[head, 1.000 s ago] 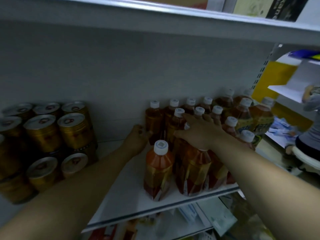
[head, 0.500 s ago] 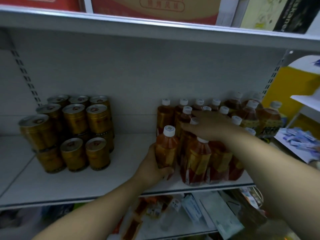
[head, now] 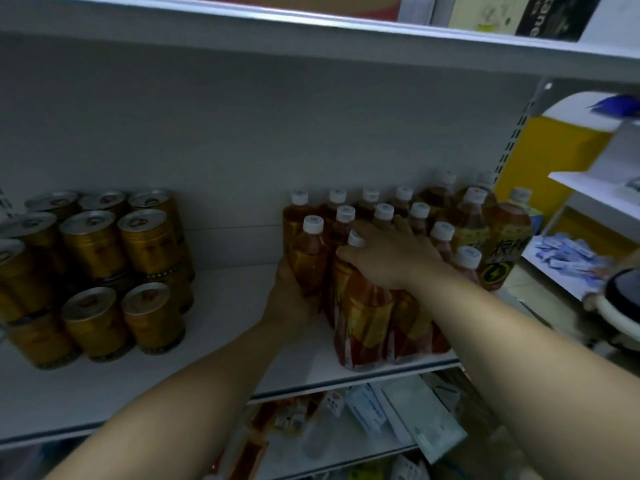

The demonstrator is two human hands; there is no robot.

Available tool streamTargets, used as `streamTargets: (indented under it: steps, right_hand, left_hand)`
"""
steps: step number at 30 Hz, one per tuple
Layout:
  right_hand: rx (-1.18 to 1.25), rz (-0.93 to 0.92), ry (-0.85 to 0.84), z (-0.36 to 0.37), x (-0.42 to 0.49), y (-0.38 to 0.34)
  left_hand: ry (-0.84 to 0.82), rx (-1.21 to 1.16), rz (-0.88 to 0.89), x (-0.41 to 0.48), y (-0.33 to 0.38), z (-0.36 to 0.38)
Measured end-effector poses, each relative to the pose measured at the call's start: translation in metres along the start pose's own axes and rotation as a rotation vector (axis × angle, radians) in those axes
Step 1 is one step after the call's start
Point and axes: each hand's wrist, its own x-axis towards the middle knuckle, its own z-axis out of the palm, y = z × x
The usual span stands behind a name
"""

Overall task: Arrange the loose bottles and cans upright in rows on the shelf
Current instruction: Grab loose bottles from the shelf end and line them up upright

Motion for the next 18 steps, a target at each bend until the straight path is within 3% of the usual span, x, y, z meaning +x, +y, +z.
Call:
streamTargets:
  steps: [5,13,18]
  right_hand:
    - [0.003,-0.008,0.005,0.001,-0.001,0.001]
    - [0.017,-0.004,-0.004,0.001,-0.001,0.001]
    - [0.029,-0.002,-0.003,0.0,0.0,-0.001]
  left_hand:
    - [0.172,0.14,-0.08,0.013,0.0,-0.004]
    - [0.055,0.196,-0.008,0.013,-0.003,-0.004]
    - [-0.015,0.219,-0.058,0.022,-0.001,-0.011]
